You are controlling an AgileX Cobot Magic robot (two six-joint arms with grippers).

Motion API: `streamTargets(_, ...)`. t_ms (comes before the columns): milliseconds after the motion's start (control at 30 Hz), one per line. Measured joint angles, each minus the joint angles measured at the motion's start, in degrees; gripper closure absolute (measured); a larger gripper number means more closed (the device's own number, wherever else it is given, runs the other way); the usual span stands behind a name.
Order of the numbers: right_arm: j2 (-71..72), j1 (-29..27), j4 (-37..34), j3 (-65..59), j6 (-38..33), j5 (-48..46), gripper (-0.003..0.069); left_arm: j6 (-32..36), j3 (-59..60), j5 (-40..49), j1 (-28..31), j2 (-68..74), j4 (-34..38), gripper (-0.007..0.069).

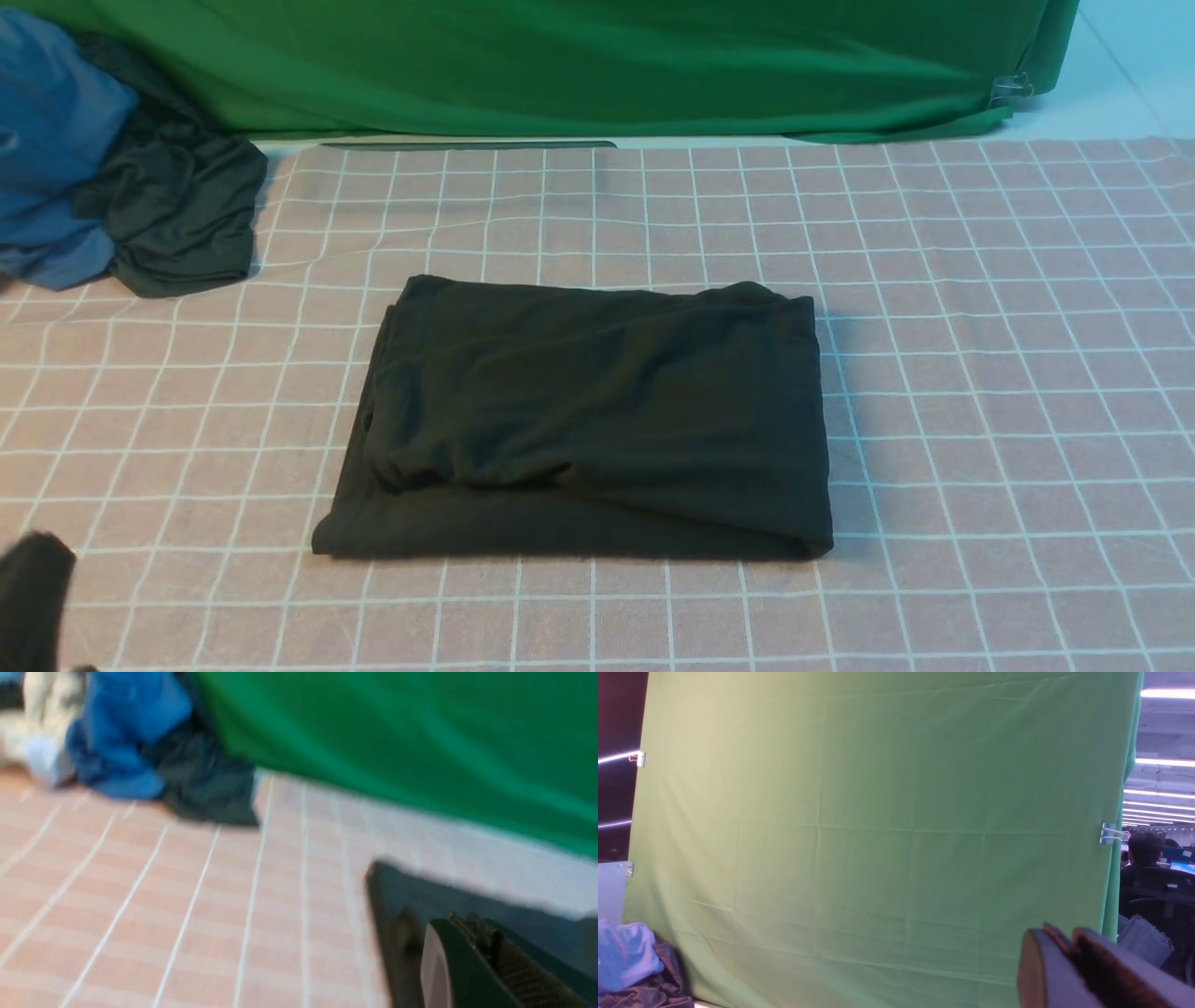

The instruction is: Fold a long-sleeved shirt over a pink coffee tablecloth.

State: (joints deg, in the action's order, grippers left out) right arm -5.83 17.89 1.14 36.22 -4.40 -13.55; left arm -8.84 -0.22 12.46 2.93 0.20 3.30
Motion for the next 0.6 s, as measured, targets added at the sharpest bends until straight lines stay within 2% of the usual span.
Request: streamTargets(600, 0.0, 0.0, 0.0, 0.0, 0.0, 0.0, 0.0505, -0.8, 0.6, 1.4, -3.6, -0.3, -1.1, 0.061)
